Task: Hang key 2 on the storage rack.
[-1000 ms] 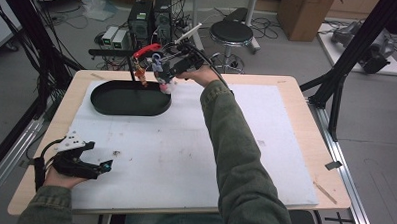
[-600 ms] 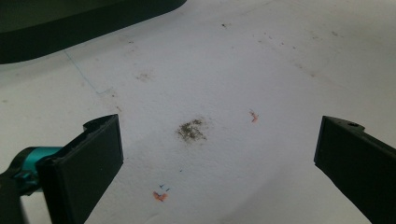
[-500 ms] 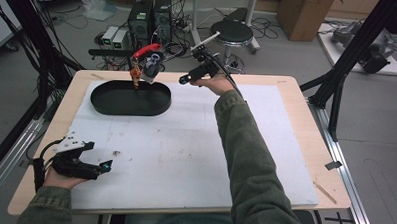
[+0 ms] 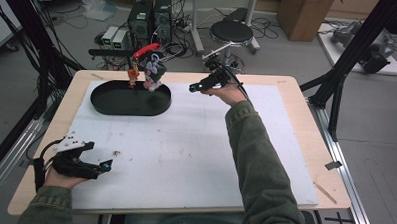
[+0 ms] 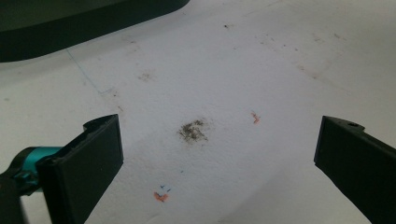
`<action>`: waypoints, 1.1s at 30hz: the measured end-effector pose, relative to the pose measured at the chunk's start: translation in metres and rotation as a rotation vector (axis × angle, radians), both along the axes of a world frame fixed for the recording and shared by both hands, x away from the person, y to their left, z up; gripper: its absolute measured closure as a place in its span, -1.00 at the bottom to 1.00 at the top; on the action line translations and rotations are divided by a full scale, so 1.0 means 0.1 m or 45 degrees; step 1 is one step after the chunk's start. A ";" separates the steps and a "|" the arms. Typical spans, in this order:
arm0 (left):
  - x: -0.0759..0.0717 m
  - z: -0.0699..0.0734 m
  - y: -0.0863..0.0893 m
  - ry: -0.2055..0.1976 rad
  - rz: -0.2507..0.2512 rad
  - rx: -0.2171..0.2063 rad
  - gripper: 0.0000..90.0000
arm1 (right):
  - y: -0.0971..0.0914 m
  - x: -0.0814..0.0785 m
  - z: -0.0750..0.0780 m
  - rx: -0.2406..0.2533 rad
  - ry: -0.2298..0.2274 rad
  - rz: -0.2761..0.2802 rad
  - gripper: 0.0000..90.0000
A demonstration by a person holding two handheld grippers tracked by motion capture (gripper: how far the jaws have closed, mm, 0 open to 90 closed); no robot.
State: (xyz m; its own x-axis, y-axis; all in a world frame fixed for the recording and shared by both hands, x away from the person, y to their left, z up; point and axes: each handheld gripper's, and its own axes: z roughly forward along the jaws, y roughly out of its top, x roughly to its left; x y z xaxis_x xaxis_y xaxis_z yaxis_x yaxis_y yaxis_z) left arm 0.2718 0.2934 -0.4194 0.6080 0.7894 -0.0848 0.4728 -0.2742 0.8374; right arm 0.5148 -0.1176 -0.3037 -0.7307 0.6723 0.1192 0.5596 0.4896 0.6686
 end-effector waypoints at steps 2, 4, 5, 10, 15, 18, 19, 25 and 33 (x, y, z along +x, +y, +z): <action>0.00 0.00 0.00 0.000 0.000 -0.007 -0.96 | -0.07 -0.03 -0.04 -0.010 0.001 -0.008 -0.99; 0.01 0.00 0.00 0.004 0.003 -0.013 -0.96 | -0.14 -0.07 -0.08 -0.004 0.007 -0.021 -0.99; 0.01 0.00 0.00 0.003 0.003 -0.011 -0.96 | -0.17 -0.09 -0.10 -0.012 -0.003 -0.022 -0.99; 0.01 0.00 0.01 0.001 0.002 -0.010 -0.96 | -0.34 -0.20 -0.18 -0.010 -0.016 -0.040 -0.99; 0.01 -0.01 0.00 0.000 0.006 -0.010 -0.96 | -0.49 -0.30 -0.22 0.007 -0.024 -0.053 -0.99; 0.01 -0.01 0.00 0.001 0.009 -0.008 -0.96 | -0.58 -0.36 -0.24 0.015 -0.034 -0.056 -0.99; 0.01 -0.01 0.00 0.003 0.005 -0.001 -0.96 | -0.60 -0.38 -0.24 0.017 -0.035 -0.062 -0.99; 0.01 -0.01 0.00 0.003 0.004 -0.004 -0.96 | -0.77 -0.50 -0.29 0.012 -0.042 -0.069 -0.99; 0.02 -0.02 0.00 0.009 0.004 -0.002 -0.96 | -0.96 -0.68 -0.39 0.050 -0.037 -0.089 -0.99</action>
State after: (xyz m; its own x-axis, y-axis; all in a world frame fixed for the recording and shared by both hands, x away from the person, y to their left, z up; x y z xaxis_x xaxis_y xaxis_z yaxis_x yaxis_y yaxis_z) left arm 0.2738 0.2935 -0.4211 0.6052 0.7909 -0.0904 0.4792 -0.2713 0.8347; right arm 0.4468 -0.2139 -0.3430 -0.6854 0.7172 0.1261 0.5717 0.4227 0.7032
